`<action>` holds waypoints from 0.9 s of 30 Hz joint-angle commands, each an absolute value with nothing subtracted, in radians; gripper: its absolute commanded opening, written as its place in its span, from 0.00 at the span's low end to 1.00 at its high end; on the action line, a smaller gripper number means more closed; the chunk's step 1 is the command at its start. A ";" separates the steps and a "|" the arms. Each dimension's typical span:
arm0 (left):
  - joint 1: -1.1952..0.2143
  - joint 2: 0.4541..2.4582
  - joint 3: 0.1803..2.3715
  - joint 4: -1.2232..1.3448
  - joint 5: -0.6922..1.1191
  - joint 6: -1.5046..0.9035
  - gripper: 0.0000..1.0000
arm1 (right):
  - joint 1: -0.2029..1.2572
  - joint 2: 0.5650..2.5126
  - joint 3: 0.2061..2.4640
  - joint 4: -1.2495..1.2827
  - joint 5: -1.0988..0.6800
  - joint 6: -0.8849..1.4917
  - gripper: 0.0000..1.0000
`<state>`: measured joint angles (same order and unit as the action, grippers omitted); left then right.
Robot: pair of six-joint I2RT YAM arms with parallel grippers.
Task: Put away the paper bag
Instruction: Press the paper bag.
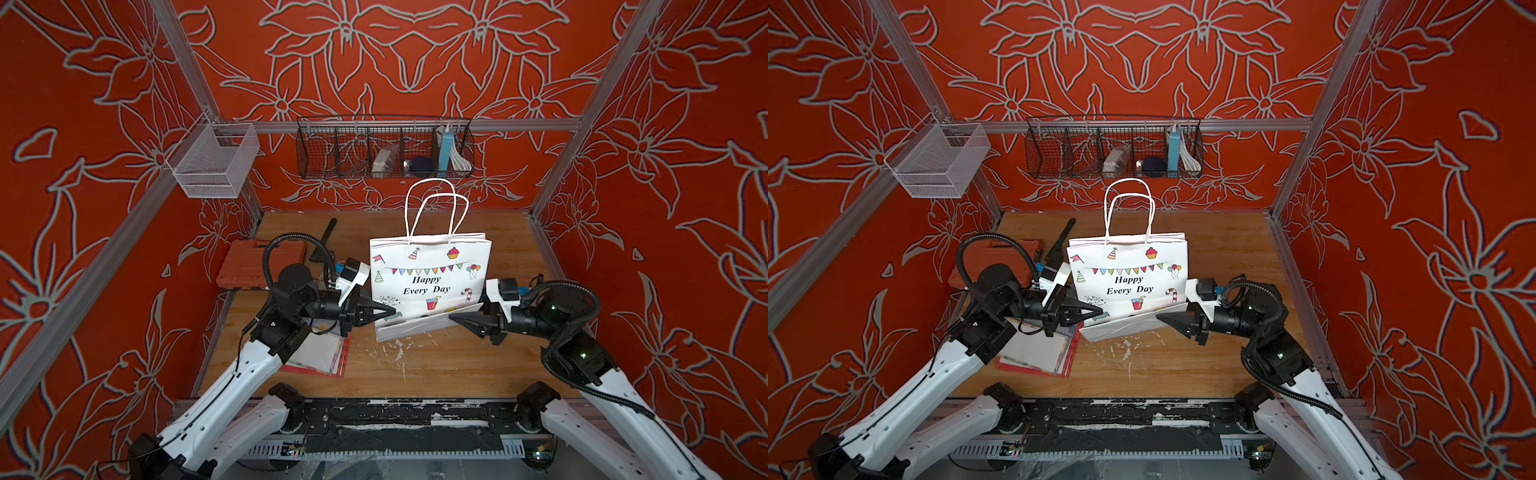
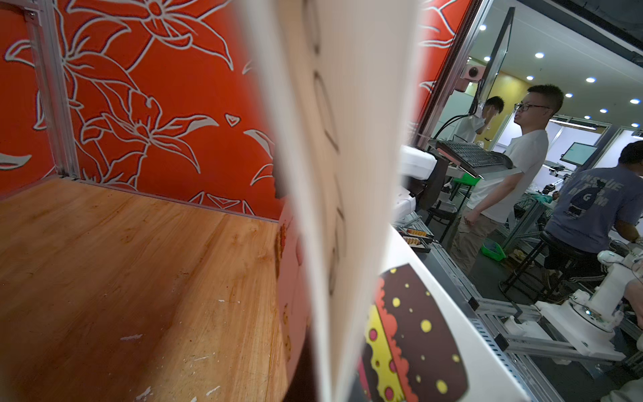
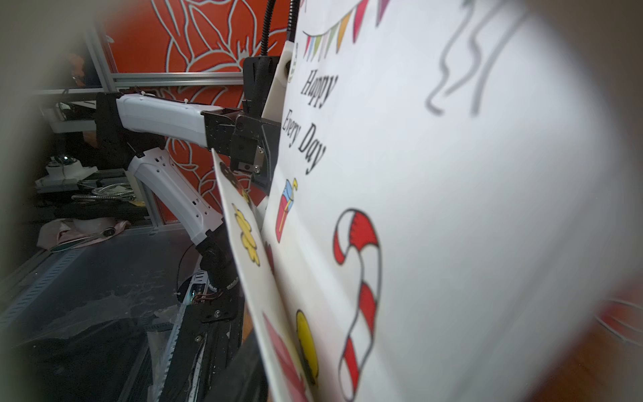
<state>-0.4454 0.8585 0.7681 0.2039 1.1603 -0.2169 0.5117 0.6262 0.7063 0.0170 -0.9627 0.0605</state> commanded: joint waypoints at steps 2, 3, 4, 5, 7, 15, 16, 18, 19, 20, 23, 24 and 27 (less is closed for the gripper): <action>-0.451 0.855 0.779 0.216 1.121 -0.197 0.00 | 0.514 0.608 0.697 0.094 -0.984 0.102 0.20; -0.451 0.852 0.781 0.203 1.095 -0.190 0.05 | 0.515 0.605 0.698 0.088 -0.981 0.101 0.13; -0.450 0.847 0.785 0.183 1.067 -0.178 0.15 | 0.515 0.603 0.699 0.081 -0.977 0.099 0.07; -0.451 0.841 0.788 0.164 1.037 -0.166 0.30 | 0.515 0.599 0.700 0.076 -0.974 0.099 0.02; -0.451 0.828 0.788 0.121 0.959 -0.136 0.61 | 0.515 0.586 0.701 0.059 -0.956 0.094 0.00; -0.400 0.714 0.737 0.005 0.198 -0.075 0.88 | 0.515 0.480 0.718 -0.175 -0.731 0.019 0.00; -0.395 0.698 0.725 -0.009 0.055 -0.050 0.88 | 0.515 0.471 0.726 -0.208 -0.691 0.013 0.00; -0.386 0.667 0.696 -0.022 -0.101 -0.005 0.88 | 0.515 0.452 0.734 -0.256 -0.620 0.012 0.00; -0.381 0.647 0.683 -0.023 -0.111 0.008 0.88 | 0.514 0.448 0.741 -0.274 -0.592 0.008 0.00; -0.379 0.626 0.673 -0.021 -0.079 0.012 0.88 | 0.515 0.449 0.747 -0.291 -0.572 0.002 0.00; -0.379 0.589 0.653 0.013 0.212 0.016 0.87 | 0.515 0.474 0.772 -0.324 -0.560 -0.019 0.00; -0.379 0.597 0.658 0.019 0.352 0.003 0.87 | 0.515 0.491 0.779 -0.324 -0.570 -0.021 0.00; -0.379 0.669 0.702 0.023 0.765 -0.060 0.88 | 0.515 0.542 0.795 -0.299 -0.626 -0.011 0.00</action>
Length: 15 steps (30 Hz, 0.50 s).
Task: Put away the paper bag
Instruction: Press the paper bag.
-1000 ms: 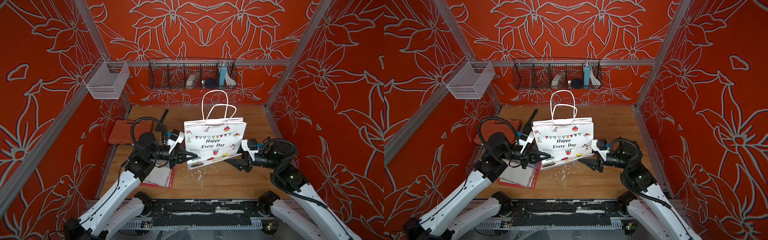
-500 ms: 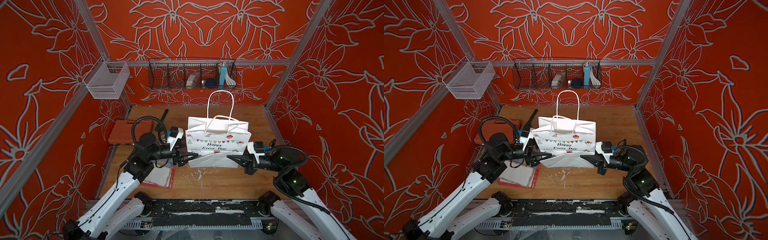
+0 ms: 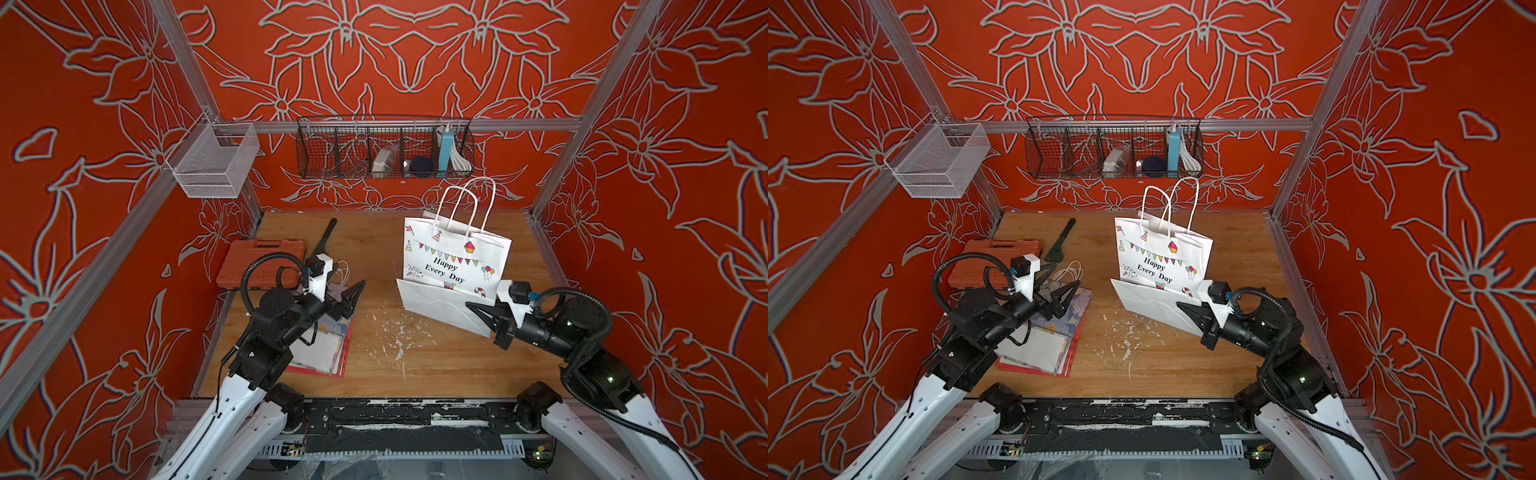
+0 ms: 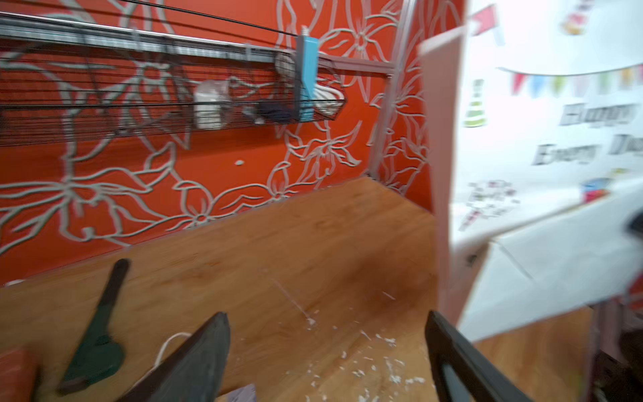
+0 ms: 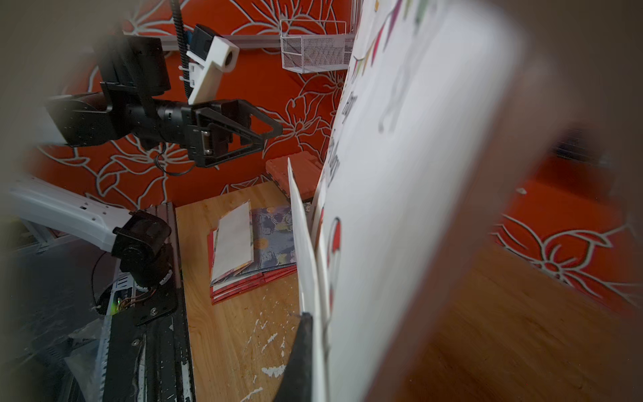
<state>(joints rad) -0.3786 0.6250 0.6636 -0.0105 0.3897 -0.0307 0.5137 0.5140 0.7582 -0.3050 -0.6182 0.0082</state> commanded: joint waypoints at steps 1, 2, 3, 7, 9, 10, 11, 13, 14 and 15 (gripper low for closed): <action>-0.380 0.701 0.712 0.037 0.886 -0.092 0.88 | 0.515 0.558 0.798 -0.279 -0.653 0.003 0.00; -0.382 0.731 0.714 0.061 0.956 -0.128 0.88 | 0.515 0.570 0.800 -0.257 -0.680 0.019 0.00; -0.388 0.758 0.708 0.096 0.982 -0.179 0.89 | 0.516 0.582 0.798 -0.226 -0.720 0.043 0.00; -0.394 0.807 0.684 0.185 0.978 -0.249 0.91 | 0.530 0.601 0.757 -0.048 -0.897 0.174 0.00; -0.394 0.819 0.676 0.233 0.983 -0.279 0.91 | 0.542 0.602 0.732 0.023 -0.934 0.227 0.00; -0.393 0.829 0.675 0.253 0.988 -0.297 0.91 | 0.550 0.603 0.726 0.041 -0.948 0.242 0.00; -0.394 0.838 0.676 0.268 0.990 -0.315 0.91 | 0.558 0.606 0.723 0.050 -0.960 0.254 0.00; -0.394 0.861 0.681 0.316 1.021 -0.365 0.88 | 0.575 0.613 0.713 0.065 -0.995 0.271 0.00; -0.395 0.870 0.681 0.342 1.031 -0.395 0.86 | 0.583 0.617 0.709 0.074 -1.005 0.279 0.00; -0.396 0.881 0.681 0.376 1.045 -0.430 0.82 | 0.592 0.621 0.702 0.086 -1.013 0.288 0.00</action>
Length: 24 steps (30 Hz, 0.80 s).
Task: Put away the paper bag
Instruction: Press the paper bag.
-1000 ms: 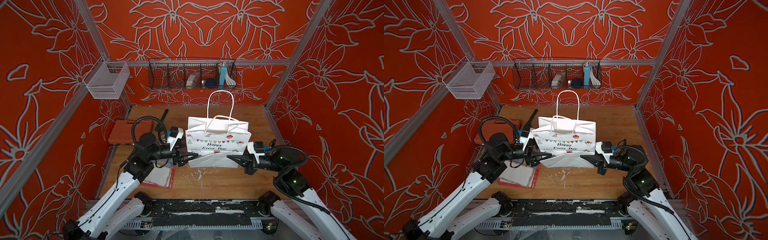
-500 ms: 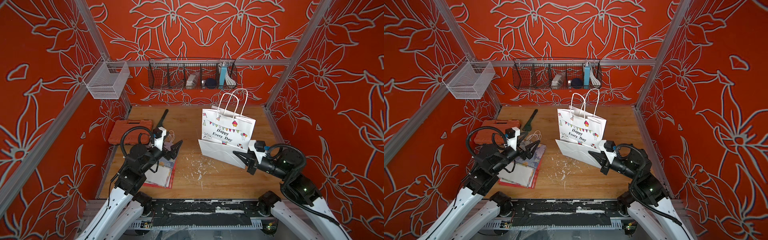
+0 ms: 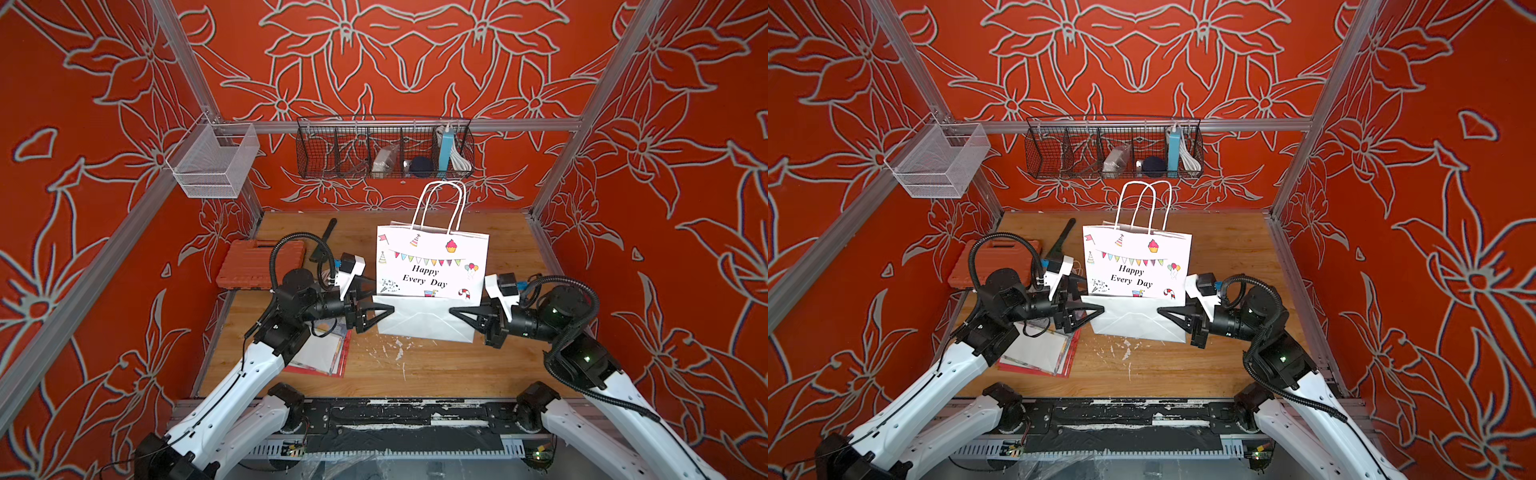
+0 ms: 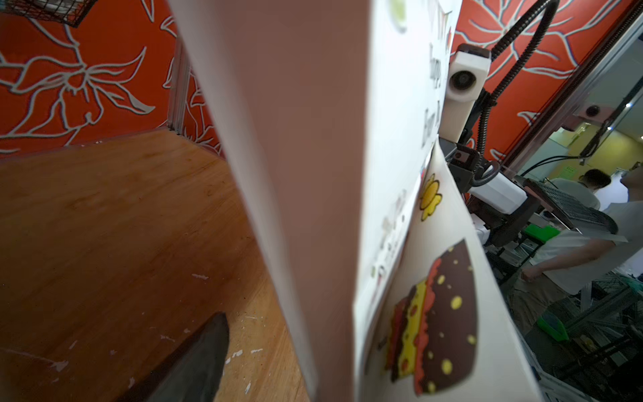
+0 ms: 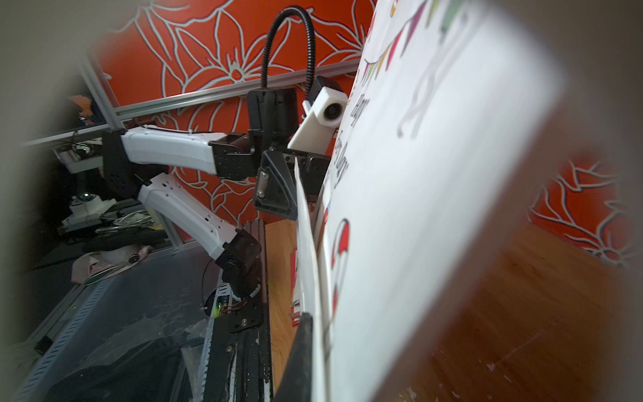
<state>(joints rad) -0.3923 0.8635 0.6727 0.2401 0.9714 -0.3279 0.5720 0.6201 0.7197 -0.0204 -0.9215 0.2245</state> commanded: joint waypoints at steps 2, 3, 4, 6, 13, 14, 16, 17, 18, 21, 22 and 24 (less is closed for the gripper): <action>-0.397 0.898 0.684 0.430 1.068 -0.484 0.74 | 0.607 0.633 0.695 0.103 -1.017 0.297 0.00; -0.399 0.904 0.683 0.458 1.074 -0.508 0.67 | 0.613 0.638 0.690 0.107 -1.011 0.295 0.00; -0.399 0.908 0.683 0.482 1.076 -0.524 0.59 | 0.618 0.640 0.688 0.109 -0.999 0.291 0.00; -0.404 0.909 0.683 0.504 1.074 -0.540 0.42 | 0.621 0.643 0.684 0.109 -0.982 0.285 0.00; -0.408 0.881 0.682 0.460 1.052 -0.517 0.00 | 0.625 0.617 0.669 0.081 -0.902 0.275 0.00; -0.408 0.874 0.680 0.456 1.048 -0.514 0.00 | 0.624 0.612 0.671 0.069 -0.881 0.270 0.08; -0.409 0.864 0.675 0.441 1.048 -0.499 0.00 | 0.624 0.603 0.683 0.045 -0.844 0.260 0.21; -0.411 0.861 0.676 0.415 1.049 -0.481 0.00 | 0.625 0.603 0.694 0.037 -0.821 0.259 0.24; -0.414 0.858 0.679 0.378 1.051 -0.455 0.00 | 0.624 0.603 0.706 0.033 -0.796 0.259 0.24; -0.422 0.847 0.687 0.273 1.061 -0.375 0.00 | 0.624 0.603 0.741 0.035 -0.735 0.260 0.12; -0.423 0.843 0.686 0.252 1.066 -0.362 0.00 | 0.625 0.604 0.749 0.038 -0.728 0.260 0.09; -0.425 0.833 0.681 0.225 1.079 -0.342 0.00 | 0.624 0.610 0.759 0.048 -0.728 0.265 0.05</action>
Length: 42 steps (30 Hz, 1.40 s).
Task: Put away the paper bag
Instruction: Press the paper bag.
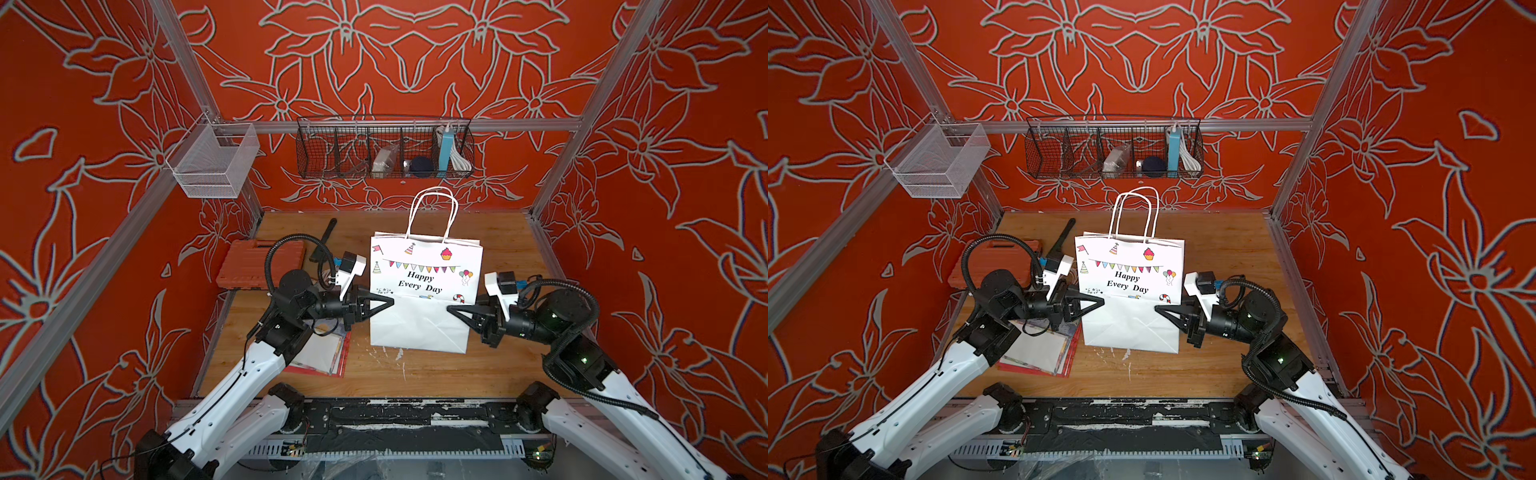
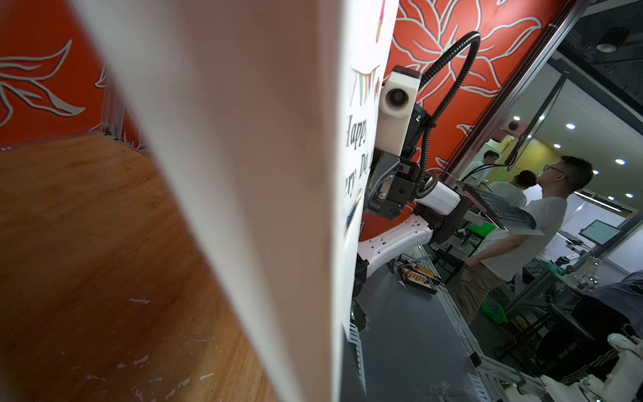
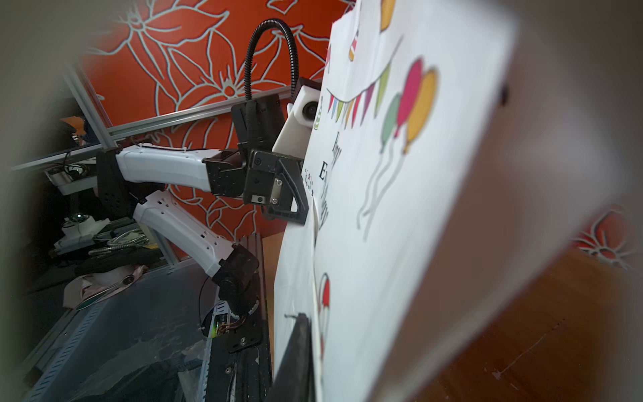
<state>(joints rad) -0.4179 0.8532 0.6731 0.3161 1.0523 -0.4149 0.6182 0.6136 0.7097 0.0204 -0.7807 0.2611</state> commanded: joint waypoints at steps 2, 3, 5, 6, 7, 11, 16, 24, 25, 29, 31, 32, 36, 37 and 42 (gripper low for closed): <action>-0.425 0.826 0.681 0.197 1.081 -0.325 0.00 | 0.624 0.615 0.761 0.056 -0.729 0.270 0.00; -0.426 0.822 0.682 0.181 1.080 -0.310 0.00 | 0.624 0.615 0.762 0.056 -0.719 0.270 0.00; -0.425 0.816 0.683 0.150 1.074 -0.288 0.00 | 0.624 0.607 0.758 0.058 -0.696 0.275 0.00; -0.426 0.816 0.683 0.142 1.073 -0.278 0.00 | 0.624 0.603 0.757 0.060 -0.686 0.279 0.00; -0.426 0.817 0.683 0.133 1.072 -0.270 0.00 | 0.625 0.601 0.759 0.058 -0.672 0.283 0.04; -0.426 0.825 0.684 0.105 1.078 -0.246 0.00 | 0.625 0.606 0.785 0.043 -0.662 0.281 0.22; -0.426 0.821 0.684 0.046 1.080 -0.204 0.00 | 0.624 0.601 0.802 0.041 -0.630 0.270 0.00; -0.426 0.816 0.677 -0.012 1.101 -0.153 0.00 | 0.624 0.606 0.825 0.053 -0.625 0.270 0.26; -0.426 0.816 0.677 -0.019 1.104 -0.147 0.00 | 0.625 0.604 0.829 0.055 -0.620 0.269 0.17; -0.426 0.811 0.673 -0.043 1.103 -0.128 0.00 | 0.625 0.606 0.841 0.063 -0.611 0.260 0.00; -0.426 0.811 0.668 -0.047 1.103 -0.126 0.00 | 0.625 0.606 0.844 0.061 -0.602 0.251 0.00; -0.426 0.811 0.665 -0.049 1.103 -0.123 0.00 | 0.624 0.607 0.844 0.063 -0.600 0.246 0.13; -0.426 0.813 0.660 -0.055 1.101 -0.114 0.00 | 0.624 0.607 0.853 0.066 -0.592 0.229 0.16; -0.426 0.813 0.658 -0.056 1.100 -0.112 0.00 | 0.625 0.607 0.858 0.064 -0.590 0.224 0.05; -0.426 0.813 0.653 -0.054 1.097 -0.110 0.00 | 0.624 0.605 0.876 0.050 -0.598 0.204 0.00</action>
<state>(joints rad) -0.4225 0.8188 0.6682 -0.0353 1.0843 -0.1329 0.6281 0.6167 0.8272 0.0029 -0.6056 0.2241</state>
